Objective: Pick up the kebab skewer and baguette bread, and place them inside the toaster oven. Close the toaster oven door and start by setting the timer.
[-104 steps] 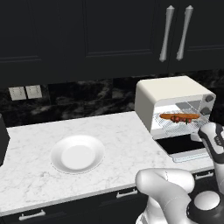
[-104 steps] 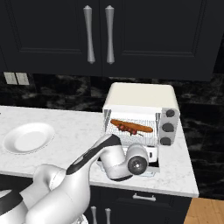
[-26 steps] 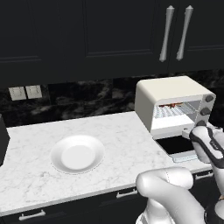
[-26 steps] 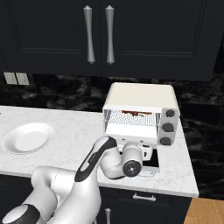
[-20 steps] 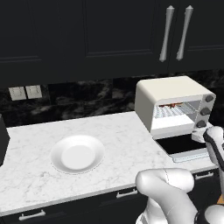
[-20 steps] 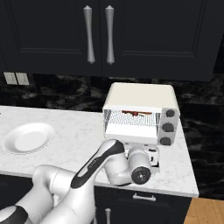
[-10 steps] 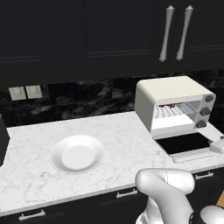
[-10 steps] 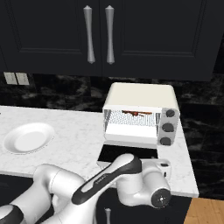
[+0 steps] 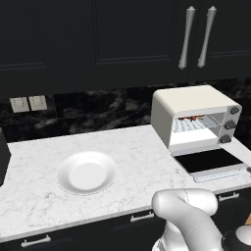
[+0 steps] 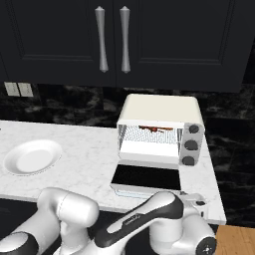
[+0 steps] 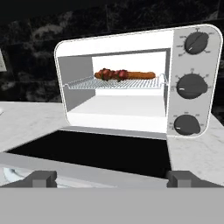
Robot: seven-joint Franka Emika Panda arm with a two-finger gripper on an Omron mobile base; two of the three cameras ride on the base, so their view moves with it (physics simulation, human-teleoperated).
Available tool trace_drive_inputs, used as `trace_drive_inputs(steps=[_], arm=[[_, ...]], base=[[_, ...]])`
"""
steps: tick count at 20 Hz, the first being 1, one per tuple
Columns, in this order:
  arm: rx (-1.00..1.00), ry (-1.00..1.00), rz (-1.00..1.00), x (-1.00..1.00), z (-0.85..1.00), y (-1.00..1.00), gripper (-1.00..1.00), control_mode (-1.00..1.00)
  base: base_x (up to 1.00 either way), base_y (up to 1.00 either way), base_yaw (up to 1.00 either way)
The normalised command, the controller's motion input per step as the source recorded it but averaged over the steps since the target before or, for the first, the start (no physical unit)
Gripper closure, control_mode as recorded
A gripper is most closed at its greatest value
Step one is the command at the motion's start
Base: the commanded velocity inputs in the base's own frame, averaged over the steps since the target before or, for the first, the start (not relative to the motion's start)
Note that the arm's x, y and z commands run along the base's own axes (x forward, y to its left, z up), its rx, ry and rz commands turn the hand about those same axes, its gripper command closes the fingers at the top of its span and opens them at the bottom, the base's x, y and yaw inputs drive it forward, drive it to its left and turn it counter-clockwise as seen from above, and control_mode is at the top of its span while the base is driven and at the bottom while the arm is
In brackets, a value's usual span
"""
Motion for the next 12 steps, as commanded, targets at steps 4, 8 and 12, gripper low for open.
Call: trace_drive_inputs(steps=[4, 8, 12], arm=[[0.00, -0.01, 0.03, -0.07, -0.32, -0.12, -1.00, -1.00], [0.00, -0.04, 0.00, 0.00, -0.28, 0.00, -1.00, -1.00], [0.00, -0.03, 0.00, 0.00, -0.31, 0.00, -1.00, -1.00]], base=[[0.00, 0.00, 0.00], [0.00, 0.00, 0.00], [0.00, 0.00, 0.00]])
